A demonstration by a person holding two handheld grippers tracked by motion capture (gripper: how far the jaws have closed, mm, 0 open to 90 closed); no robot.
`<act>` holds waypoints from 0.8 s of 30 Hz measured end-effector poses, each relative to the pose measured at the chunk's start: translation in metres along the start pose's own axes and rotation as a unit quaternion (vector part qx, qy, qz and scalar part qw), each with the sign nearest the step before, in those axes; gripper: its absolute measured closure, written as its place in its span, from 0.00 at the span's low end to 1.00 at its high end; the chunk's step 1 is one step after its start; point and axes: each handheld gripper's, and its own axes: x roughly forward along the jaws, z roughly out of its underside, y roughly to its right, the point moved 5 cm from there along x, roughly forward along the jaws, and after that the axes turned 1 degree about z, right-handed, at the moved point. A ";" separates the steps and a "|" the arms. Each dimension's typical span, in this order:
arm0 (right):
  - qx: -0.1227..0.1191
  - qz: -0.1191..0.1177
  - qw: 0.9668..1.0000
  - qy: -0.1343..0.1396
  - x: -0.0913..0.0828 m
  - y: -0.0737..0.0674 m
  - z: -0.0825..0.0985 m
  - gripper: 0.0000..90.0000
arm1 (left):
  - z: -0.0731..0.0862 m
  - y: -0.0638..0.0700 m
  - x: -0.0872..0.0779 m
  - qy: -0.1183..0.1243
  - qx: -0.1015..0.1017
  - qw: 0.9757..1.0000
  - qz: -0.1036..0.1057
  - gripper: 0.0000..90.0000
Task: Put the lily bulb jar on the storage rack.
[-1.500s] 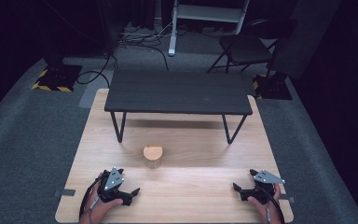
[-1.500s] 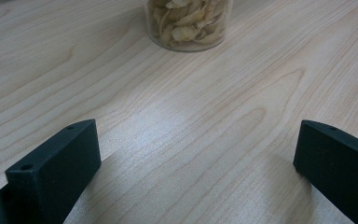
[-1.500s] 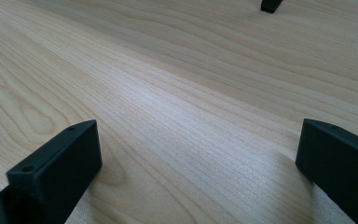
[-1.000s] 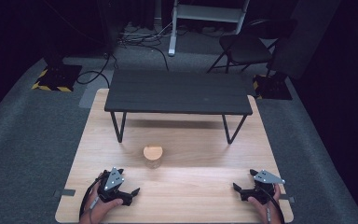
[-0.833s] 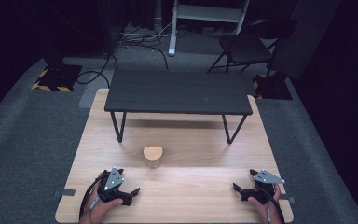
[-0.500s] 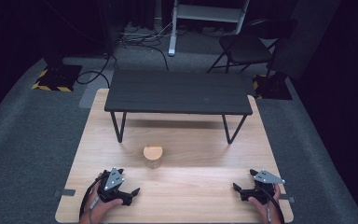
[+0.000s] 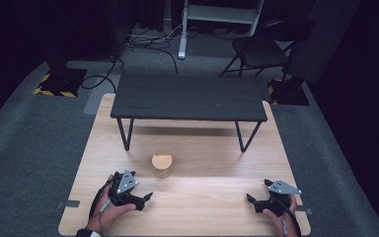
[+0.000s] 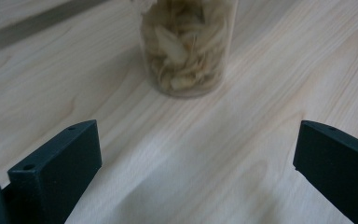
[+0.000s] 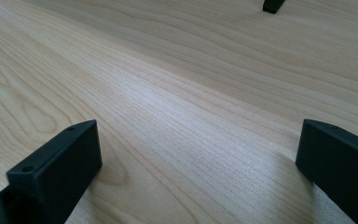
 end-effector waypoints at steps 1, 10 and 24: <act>0.000 0.000 1.000 0.000 0.000 0.000 0.000 0.00 | -0.005 -0.001 0.002 -0.001 0.000 1.000 0.003 0.01; -0.001 -0.001 1.000 0.000 0.000 0.000 0.000 0.00 | -0.051 -0.009 0.012 0.001 0.044 0.999 0.018 0.01; -0.002 -0.001 1.000 0.001 0.000 0.000 0.000 0.00 | -0.084 -0.022 0.044 -0.010 0.039 0.998 0.046 0.01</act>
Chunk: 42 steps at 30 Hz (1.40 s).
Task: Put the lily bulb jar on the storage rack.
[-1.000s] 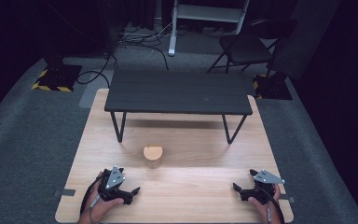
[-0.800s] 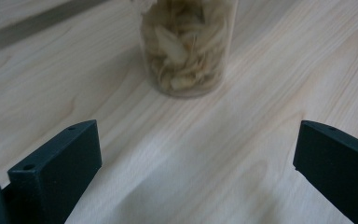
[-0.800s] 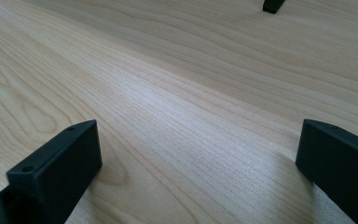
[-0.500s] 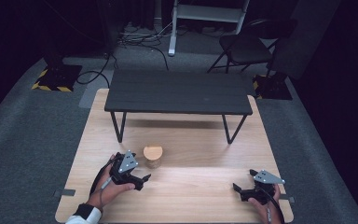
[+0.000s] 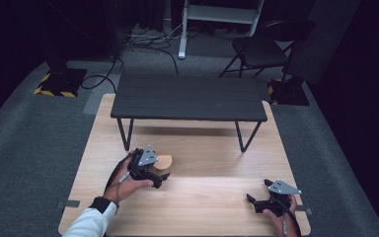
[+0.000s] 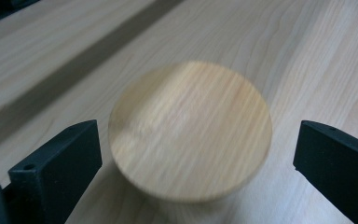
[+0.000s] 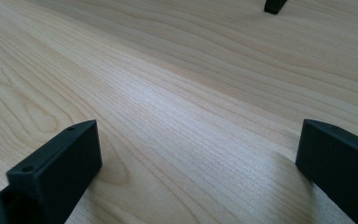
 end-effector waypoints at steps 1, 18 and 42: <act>0.000 0.000 1.000 0.000 0.000 0.000 0.000 0.00 | -0.002 -0.001 0.003 -0.006 0.001 1.000 0.000 0.01; -0.001 -0.001 1.000 0.000 0.000 0.000 0.000 0.00 | -0.008 -0.010 0.020 -0.036 0.017 0.999 0.010 0.26; 0.001 0.000 1.000 0.000 0.000 -0.001 0.000 0.00 | -0.154 0.005 -0.043 0.009 0.068 0.996 0.061 0.28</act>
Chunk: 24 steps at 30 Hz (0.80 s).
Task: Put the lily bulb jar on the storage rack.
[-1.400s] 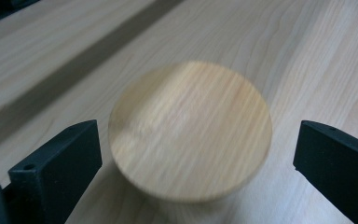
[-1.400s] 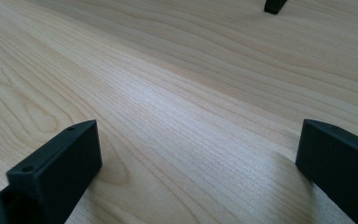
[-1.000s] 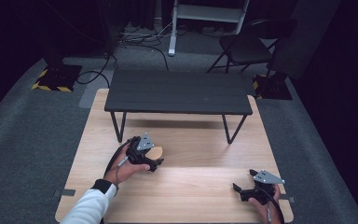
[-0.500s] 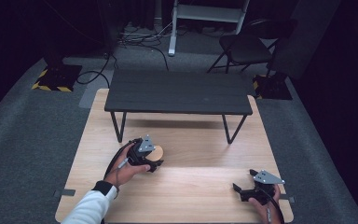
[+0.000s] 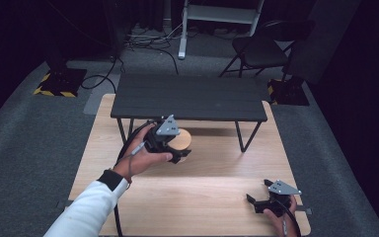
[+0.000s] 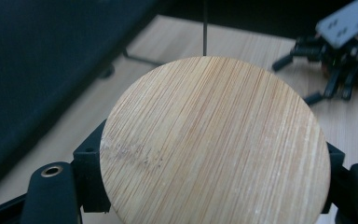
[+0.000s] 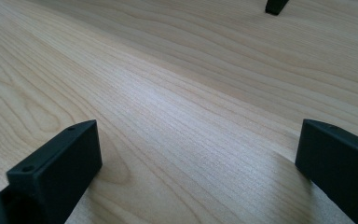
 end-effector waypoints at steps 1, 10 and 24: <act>0.000 0.000 1.000 0.000 0.000 0.000 0.000 0.00 | -0.009 -0.001 0.001 0.004 0.006 1.000 0.001 0.28; -0.002 -0.001 1.000 0.000 0.000 0.000 0.000 0.00 | -0.067 -0.011 0.022 -0.006 0.021 1.000 0.018 0.28; -0.003 -0.004 1.000 0.000 0.000 0.001 0.000 0.00 | -0.105 -0.040 0.042 0.014 0.015 1.000 0.004 0.28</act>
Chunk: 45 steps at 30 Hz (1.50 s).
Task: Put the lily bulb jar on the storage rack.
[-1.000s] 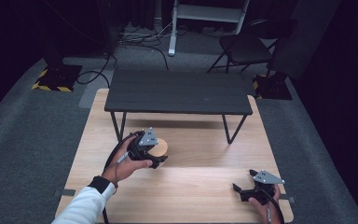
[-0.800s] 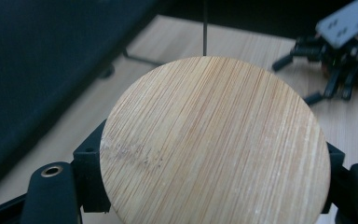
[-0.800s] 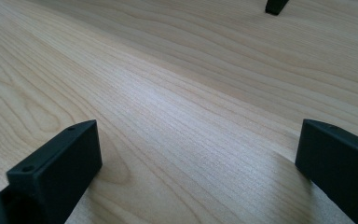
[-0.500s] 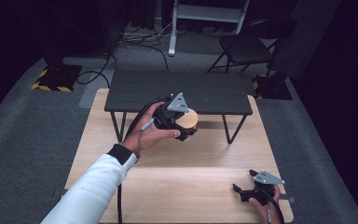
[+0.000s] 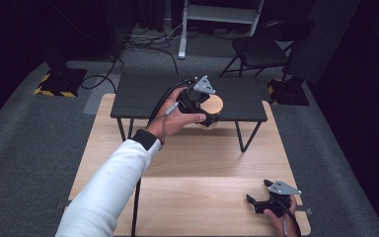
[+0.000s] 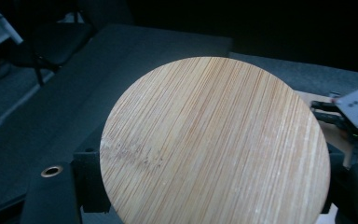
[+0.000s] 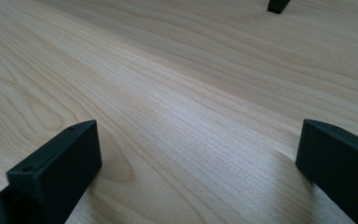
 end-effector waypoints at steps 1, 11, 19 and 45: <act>0.000 0.000 1.000 0.000 0.000 0.000 0.000 0.00 | -0.001 -0.003 0.002 0.001 -0.002 1.000 0.000 0.28; -0.001 -0.002 1.000 0.000 0.000 0.000 0.000 0.00 | -0.003 -0.027 0.023 0.002 -0.027 0.999 -0.020 0.28; -0.002 -0.005 1.000 0.000 0.000 0.001 0.000 0.00 | -0.001 -0.035 0.038 -0.006 -0.033 0.999 -0.024 0.28; -0.003 -0.005 1.000 0.000 0.000 0.001 0.000 0.00 | 0.013 -0.044 0.024 0.043 -0.065 0.996 -0.032 0.01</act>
